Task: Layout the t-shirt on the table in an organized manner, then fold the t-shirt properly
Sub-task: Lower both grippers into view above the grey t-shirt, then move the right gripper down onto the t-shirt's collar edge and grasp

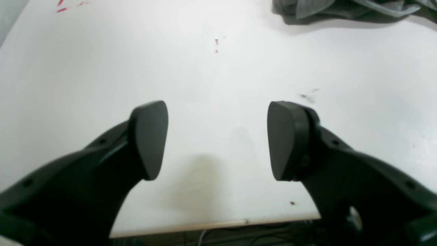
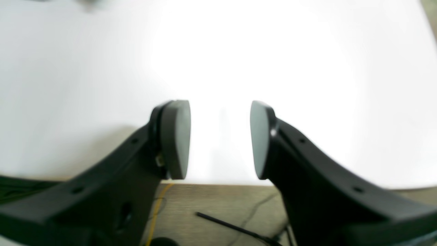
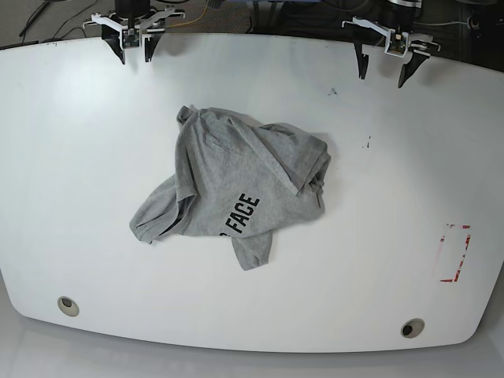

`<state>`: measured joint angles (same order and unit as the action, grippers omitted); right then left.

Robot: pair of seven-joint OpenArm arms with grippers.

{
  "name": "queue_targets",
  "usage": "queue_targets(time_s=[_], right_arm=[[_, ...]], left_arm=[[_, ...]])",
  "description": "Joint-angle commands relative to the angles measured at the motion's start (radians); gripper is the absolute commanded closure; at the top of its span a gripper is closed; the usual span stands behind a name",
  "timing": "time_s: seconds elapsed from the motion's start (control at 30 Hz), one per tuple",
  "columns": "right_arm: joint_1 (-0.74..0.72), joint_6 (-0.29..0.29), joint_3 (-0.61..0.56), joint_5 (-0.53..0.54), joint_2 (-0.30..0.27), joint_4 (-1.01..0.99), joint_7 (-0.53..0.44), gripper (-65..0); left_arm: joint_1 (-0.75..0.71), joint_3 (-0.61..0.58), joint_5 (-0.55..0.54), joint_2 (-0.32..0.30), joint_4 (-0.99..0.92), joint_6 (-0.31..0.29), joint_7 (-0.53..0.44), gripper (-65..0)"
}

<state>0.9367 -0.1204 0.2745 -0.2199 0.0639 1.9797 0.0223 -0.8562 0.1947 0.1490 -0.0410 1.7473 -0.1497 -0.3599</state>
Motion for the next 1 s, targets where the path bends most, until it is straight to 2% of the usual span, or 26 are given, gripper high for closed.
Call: queue_targets(time_s=[0.0,0.1,0.2,0.43,0.7,0.77,0.97], right_arm=[[-0.012,0.008,-0.024,0.006,0.001,0.020,-0.026,-27.3],[-0.028,0.011,-0.044,0.009,0.007,0.020,-0.026,-27.3],[-0.060,0.011,-0.068,0.049,0.029,0.020,-0.026,-27.3],[-0.107,0.011,-0.074,0.113,0.040,0.022,-0.026,-27.3],[-0.149,0.008,-0.077,0.250,0.035,0.022,-0.026,-27.3],[-0.164,0.008,-0.077,0.285,0.034,0.020,-0.022,-27.3],[-0.236,0.006,-0.077,0.377,0.024,0.020,0.078,-27.3]], left_arm=[[-0.008,0.001,-0.009,-0.003,0.016,0.008,-0.026,-42.7],[0.010,0.001,-0.009,-0.003,0.016,0.008,-0.026,-42.7],[0.022,0.001,-0.009,-0.003,0.016,0.008,-0.026,-42.7],[0.059,0.001,-0.012,-0.003,0.018,0.008,-0.026,-42.9],[0.101,0.001,-0.013,-0.001,0.018,0.008,-0.028,-42.9],[0.114,0.001,-0.033,-0.001,0.018,0.008,-0.028,-42.9],[0.144,0.001,-0.156,-0.009,0.018,0.008,-0.026,-42.9]])
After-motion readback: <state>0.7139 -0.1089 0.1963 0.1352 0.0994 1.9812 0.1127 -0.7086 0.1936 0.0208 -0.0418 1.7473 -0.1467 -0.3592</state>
